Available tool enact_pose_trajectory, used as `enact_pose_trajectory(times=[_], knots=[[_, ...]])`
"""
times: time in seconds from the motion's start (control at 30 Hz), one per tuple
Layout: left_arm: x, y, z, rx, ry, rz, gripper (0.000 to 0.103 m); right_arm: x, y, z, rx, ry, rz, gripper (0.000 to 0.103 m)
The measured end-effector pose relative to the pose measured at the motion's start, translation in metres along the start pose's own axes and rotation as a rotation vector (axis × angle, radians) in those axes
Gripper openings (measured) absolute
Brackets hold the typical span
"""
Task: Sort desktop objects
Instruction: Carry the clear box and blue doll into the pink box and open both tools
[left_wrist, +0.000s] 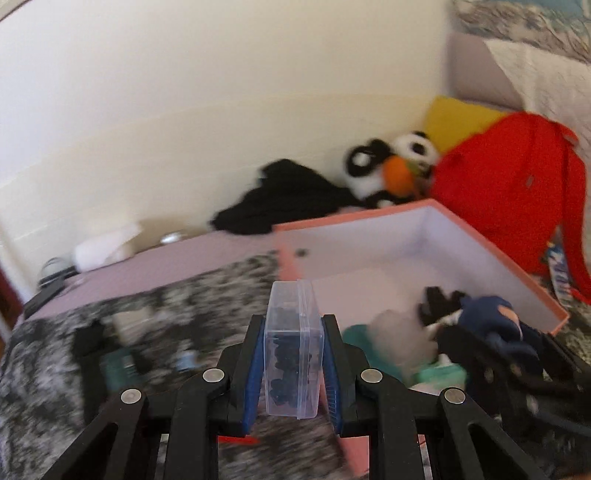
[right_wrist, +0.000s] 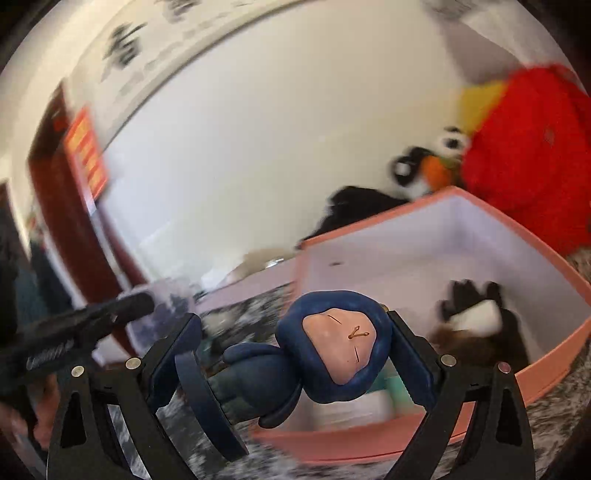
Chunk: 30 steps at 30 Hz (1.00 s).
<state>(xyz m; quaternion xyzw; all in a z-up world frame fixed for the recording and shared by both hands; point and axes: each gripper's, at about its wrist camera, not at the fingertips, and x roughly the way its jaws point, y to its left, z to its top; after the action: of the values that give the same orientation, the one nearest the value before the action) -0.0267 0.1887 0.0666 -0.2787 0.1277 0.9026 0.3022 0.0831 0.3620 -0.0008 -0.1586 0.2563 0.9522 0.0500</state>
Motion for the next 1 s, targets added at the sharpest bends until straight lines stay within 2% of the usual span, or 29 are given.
enact_pose_trajectory(times=[0.27, 0.5, 0.53, 0.57, 0.6, 0.63, 0.67, 0.83, 1.0], knots=[[0.062, -0.065, 0.002, 0.070, 0.080, -0.026, 0.024, 0.005, -0.084, 0.023, 0.123, -0.020, -0.123, 0.098], [0.097, -0.090, -0.007, 0.069, 0.122, -0.022, 0.025, 0.023, -0.090, 0.022, 0.026, -0.023, -0.364, 0.099], [0.101, -0.093, -0.008, 0.068, 0.127, -0.013, 0.033, 0.024, -0.091, 0.022, 0.018, -0.018, -0.384, 0.099], [0.105, -0.094, -0.010, 0.064, 0.131, -0.004, 0.048, 0.025, -0.091, 0.021, 0.010, -0.013, -0.404, 0.099], [0.106, -0.093, -0.011, 0.054, 0.135, 0.004, 0.056, 0.027, -0.092, 0.021, 0.003, -0.008, -0.423, 0.099], [0.108, -0.093, -0.012, 0.044, 0.139, 0.011, 0.072, 0.028, -0.094, 0.021, 0.005, 0.002, -0.434, 0.099], [0.110, -0.092, -0.013, 0.035, 0.143, 0.019, 0.083, 0.030, -0.096, 0.021, 0.007, 0.016, -0.441, 0.100], [0.118, -0.089, -0.019, 0.003, 0.159, 0.064, 0.092, 0.029, -0.088, 0.019, -0.038, -0.014, -0.448, 0.103], [0.113, -0.086, -0.022, 0.012, 0.167, 0.121, 0.092, 0.033, -0.079, 0.019, -0.078, -0.023, -0.469, 0.103]])
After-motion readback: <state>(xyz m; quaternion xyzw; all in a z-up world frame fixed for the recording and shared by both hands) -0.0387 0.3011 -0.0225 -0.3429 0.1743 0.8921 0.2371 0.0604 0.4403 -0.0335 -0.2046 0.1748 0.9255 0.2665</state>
